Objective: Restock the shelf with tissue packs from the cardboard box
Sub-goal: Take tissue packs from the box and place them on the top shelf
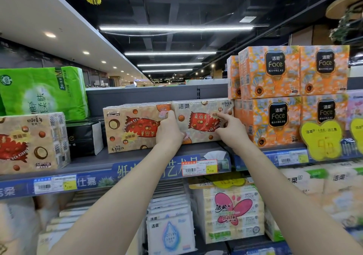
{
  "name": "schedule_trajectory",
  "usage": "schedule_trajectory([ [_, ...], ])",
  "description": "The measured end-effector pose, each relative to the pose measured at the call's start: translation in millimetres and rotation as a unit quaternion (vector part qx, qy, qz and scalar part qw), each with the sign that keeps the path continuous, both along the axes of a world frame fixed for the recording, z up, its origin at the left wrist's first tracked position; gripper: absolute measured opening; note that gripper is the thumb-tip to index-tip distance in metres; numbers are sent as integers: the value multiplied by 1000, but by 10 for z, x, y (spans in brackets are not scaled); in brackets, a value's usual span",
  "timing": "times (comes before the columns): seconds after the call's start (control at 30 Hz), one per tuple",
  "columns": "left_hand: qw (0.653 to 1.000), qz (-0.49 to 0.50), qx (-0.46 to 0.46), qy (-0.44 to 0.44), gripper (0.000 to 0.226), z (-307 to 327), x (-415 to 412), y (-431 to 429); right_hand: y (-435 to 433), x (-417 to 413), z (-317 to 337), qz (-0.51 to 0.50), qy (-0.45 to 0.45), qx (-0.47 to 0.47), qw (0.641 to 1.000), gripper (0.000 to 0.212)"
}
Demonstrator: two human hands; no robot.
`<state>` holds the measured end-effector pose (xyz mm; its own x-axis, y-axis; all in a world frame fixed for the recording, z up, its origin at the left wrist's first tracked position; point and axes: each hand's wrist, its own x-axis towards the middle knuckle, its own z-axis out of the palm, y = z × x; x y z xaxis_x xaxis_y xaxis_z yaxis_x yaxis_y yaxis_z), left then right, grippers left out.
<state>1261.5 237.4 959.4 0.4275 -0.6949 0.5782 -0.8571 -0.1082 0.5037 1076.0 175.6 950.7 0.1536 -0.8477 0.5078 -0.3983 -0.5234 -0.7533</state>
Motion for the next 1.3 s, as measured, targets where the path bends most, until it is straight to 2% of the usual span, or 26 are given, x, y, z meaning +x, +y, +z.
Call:
schedule_trajectory([
  [0.13,1000,19,12,-21,57,21,-35,-13,-30,-29,-1,22,-14,21,999,69],
  [0.3,998,41,37,-30,57,76,-53,19,70,-57,29,3,-3,2,1000,67],
  [0.43,998,47,40,-27,63,92,-60,87,135,-79,85,-33,41,-27,998,65],
  [0.53,998,42,5,-39,62,109,-61,162,205,-83,133,-35,81,-43,995,64],
  [0.87,992,-55,-40,-103,46,-2,-211,784,818,-164,97,-39,141,-79,986,50],
  [1.0,979,-103,-32,-171,49,-136,-440,1177,1341,-346,-71,-67,177,-63,980,50],
  [1.1,965,-149,-29,-214,47,-398,-711,1439,1739,-585,-337,-99,239,-42,965,52],
  [1.3,945,-259,13,-197,41,-1267,-1363,1924,2393,-1257,-1118,-127,320,64,937,54],
])
